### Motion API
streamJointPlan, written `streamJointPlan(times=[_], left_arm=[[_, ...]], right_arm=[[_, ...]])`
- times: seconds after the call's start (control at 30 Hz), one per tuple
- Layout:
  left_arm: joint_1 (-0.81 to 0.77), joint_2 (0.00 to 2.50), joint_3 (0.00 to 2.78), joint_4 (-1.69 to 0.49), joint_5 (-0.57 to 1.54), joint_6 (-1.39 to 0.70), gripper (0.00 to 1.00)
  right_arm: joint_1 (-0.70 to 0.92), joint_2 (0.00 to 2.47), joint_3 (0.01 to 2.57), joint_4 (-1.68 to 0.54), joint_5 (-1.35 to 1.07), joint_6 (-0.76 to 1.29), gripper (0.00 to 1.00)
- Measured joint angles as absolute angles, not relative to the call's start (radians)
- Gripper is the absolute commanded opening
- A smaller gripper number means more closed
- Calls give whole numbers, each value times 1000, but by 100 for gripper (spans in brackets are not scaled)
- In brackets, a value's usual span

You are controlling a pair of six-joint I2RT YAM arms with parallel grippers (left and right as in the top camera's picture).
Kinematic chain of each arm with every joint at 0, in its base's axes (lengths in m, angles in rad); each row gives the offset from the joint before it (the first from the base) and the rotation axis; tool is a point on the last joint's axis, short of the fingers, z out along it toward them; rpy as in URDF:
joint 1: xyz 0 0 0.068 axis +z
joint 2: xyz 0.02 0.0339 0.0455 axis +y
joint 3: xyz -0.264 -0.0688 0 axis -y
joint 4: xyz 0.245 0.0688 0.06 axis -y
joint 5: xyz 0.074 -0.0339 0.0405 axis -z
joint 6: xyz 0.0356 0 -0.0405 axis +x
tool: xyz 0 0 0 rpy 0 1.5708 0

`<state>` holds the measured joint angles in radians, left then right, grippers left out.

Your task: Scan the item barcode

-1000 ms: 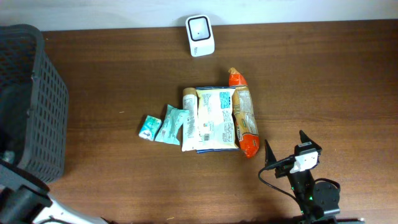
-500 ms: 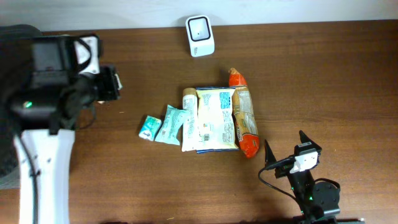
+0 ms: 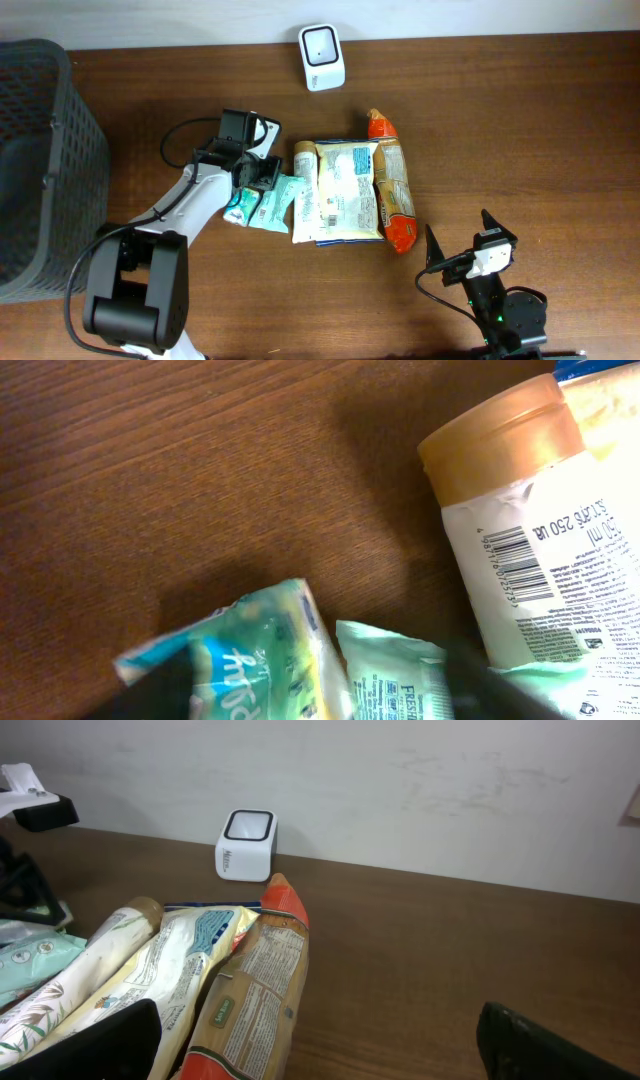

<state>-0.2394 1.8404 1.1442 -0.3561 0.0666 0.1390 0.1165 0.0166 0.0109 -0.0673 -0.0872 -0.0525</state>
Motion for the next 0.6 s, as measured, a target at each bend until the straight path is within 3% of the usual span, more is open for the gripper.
streamJointPlan(times=[0.2, 0.33, 0.6], left_arm=[[-187, 1681, 1302, -639, 69, 139, 99], [65, 1391, 1420, -712, 84, 139, 99], [392, 1433, 1419, -693, 330, 330, 99]], right_arm=[[116, 17, 11, -67, -88, -52, 99], [117, 17, 11, -67, -88, -52, 99], [116, 17, 11, -67, -87, -53, 99]])
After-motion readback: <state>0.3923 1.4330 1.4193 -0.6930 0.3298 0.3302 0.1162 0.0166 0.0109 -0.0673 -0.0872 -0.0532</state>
